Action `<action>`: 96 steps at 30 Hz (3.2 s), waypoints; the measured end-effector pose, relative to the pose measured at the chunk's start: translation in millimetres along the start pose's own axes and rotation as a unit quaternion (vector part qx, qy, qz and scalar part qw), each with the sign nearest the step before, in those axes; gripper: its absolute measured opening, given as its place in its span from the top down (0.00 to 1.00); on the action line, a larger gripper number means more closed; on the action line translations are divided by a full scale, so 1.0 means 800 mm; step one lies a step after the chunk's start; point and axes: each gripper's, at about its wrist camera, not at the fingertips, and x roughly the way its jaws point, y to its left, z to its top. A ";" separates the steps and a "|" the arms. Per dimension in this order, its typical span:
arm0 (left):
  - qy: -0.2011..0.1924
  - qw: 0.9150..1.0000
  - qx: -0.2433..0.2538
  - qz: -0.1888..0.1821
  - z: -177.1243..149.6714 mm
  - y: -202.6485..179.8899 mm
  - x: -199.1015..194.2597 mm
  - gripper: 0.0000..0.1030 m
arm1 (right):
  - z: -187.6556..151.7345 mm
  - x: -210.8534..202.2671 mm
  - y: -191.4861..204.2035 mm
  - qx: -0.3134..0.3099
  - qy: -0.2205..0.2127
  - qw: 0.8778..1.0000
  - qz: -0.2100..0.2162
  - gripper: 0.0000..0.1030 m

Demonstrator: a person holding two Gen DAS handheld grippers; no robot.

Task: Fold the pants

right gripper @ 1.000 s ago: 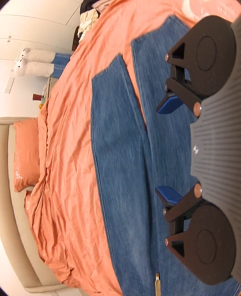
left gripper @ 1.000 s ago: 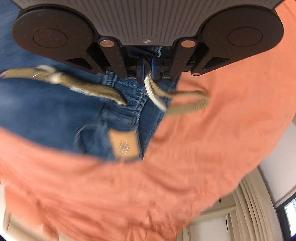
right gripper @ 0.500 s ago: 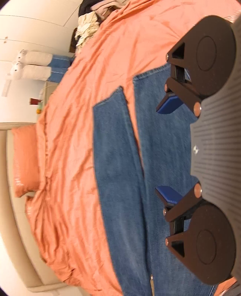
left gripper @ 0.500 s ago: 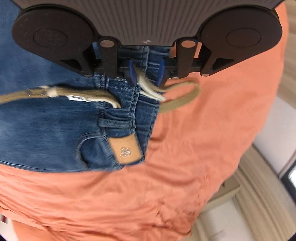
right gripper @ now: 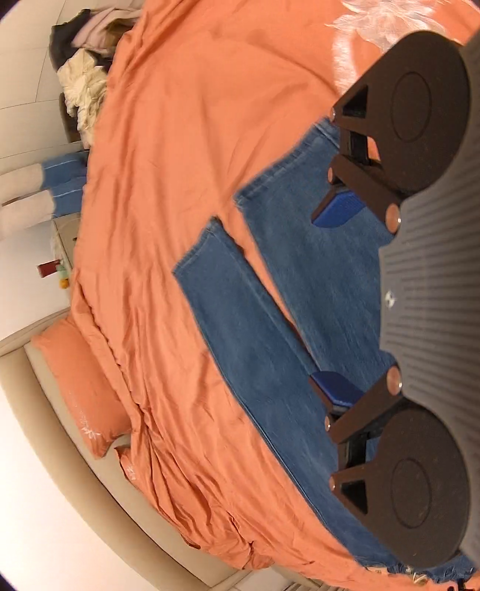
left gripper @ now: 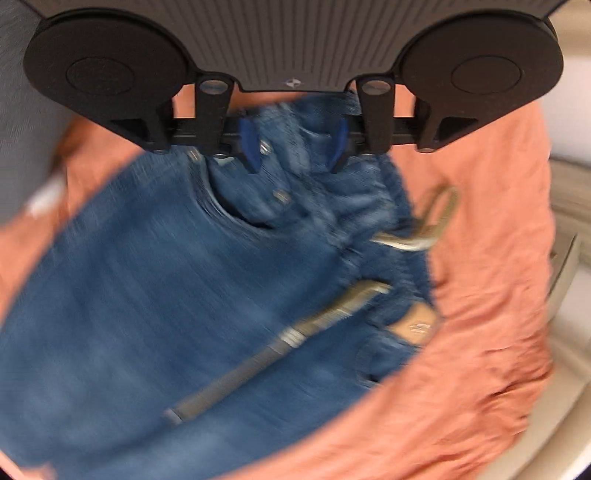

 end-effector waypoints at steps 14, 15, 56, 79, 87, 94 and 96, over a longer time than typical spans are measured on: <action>0.086 0.984 0.142 -0.059 0.033 -0.049 0.017 0.34 | -0.027 -0.019 -0.065 -0.119 0.022 0.990 -0.069 0.21; 0.091 0.984 0.146 -0.050 0.033 -0.054 0.023 0.34 | -0.032 -0.017 -0.065 -0.134 0.024 0.988 -0.072 0.21; 0.023 0.987 -0.160 0.020 0.050 0.003 -0.029 0.80 | -0.190 0.065 -0.001 -0.685 0.072 0.722 -0.059 0.63; -0.002 0.982 -0.182 0.049 0.081 0.037 -0.052 0.81 | -0.069 0.080 0.052 -0.613 -0.044 0.784 -0.086 1.00; -0.059 0.968 -0.225 0.093 0.143 0.105 -0.061 0.82 | 0.040 0.144 0.110 -0.568 -0.062 0.814 -0.103 1.00; -0.054 0.964 -0.232 0.120 0.229 0.156 0.002 0.83 | 0.114 0.263 0.168 -0.550 -0.034 0.825 -0.124 1.00; -0.043 0.962 -0.240 0.120 0.251 0.170 0.031 0.83 | 0.123 0.299 0.182 -0.552 -0.021 0.824 -0.127 1.00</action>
